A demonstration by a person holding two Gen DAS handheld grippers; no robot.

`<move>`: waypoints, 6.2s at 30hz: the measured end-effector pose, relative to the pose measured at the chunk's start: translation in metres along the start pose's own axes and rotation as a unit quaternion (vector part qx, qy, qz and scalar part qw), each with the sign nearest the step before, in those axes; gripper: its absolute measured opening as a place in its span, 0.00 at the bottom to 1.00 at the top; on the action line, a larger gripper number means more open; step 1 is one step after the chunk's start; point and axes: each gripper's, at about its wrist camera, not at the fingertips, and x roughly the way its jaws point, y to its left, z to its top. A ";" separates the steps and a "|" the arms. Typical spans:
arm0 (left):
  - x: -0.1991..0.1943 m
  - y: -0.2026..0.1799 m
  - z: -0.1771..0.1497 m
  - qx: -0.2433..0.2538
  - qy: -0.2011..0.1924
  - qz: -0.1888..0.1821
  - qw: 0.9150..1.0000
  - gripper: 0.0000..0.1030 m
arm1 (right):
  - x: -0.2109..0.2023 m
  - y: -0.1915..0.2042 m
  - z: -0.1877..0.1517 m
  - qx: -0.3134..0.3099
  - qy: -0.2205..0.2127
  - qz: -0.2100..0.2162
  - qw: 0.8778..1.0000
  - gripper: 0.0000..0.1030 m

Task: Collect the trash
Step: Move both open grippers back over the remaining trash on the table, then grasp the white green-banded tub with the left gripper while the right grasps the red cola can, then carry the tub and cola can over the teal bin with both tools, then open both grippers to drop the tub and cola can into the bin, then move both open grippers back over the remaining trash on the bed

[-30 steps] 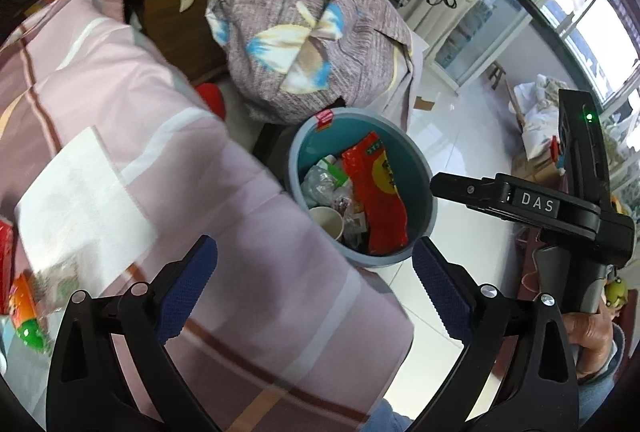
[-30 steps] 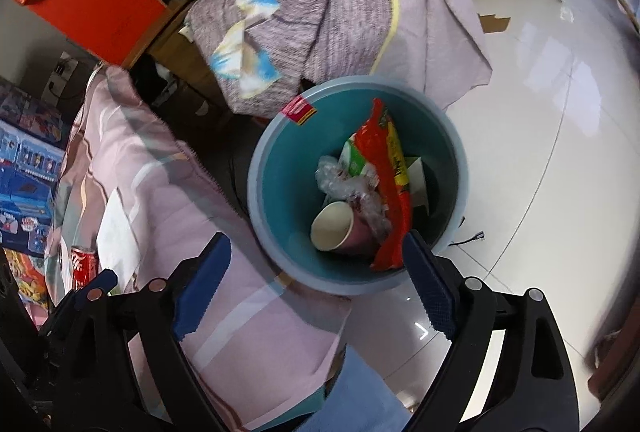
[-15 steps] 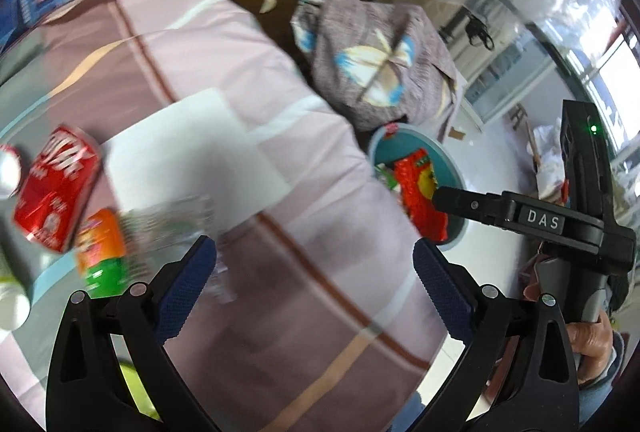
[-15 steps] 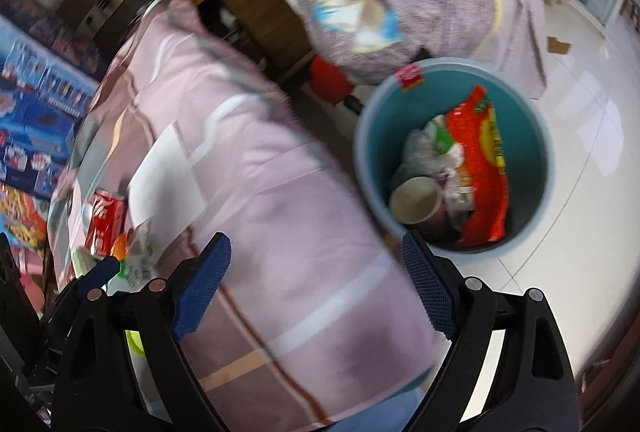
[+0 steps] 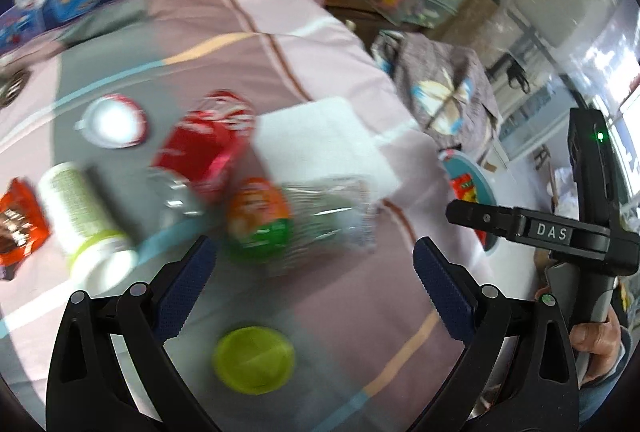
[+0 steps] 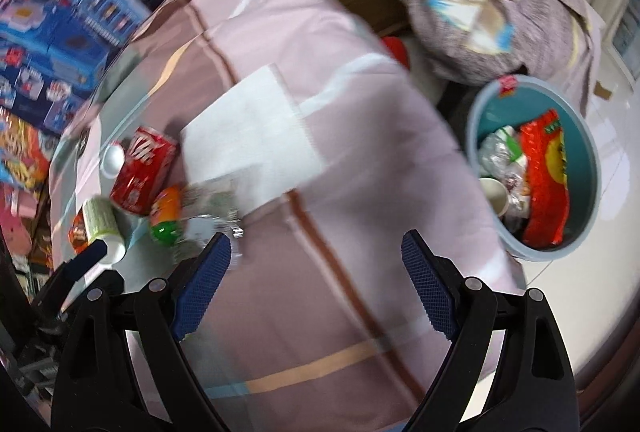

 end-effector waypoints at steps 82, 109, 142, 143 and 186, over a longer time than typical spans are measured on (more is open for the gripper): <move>-0.019 0.052 0.013 -0.019 -0.033 0.070 0.997 0.55 | -0.002 0.048 0.036 -0.027 -0.042 0.107 0.993 0.47; 0.097 -0.218 0.015 0.208 0.069 -0.022 0.975 0.55 | -0.069 -0.249 -0.017 0.201 -0.134 0.077 0.967 0.47; 0.233 -0.320 0.021 0.247 0.155 -0.041 0.956 0.55 | -0.053 -0.323 -0.004 0.236 -0.110 0.035 0.965 0.26; 0.235 -0.320 0.021 0.248 0.156 -0.041 0.955 0.55 | -0.052 -0.323 -0.005 0.237 -0.107 0.034 0.965 0.27; 0.087 -0.138 0.003 0.126 0.062 0.021 0.990 0.94 | -0.027 -0.144 -0.005 0.112 -0.038 0.067 0.991 0.74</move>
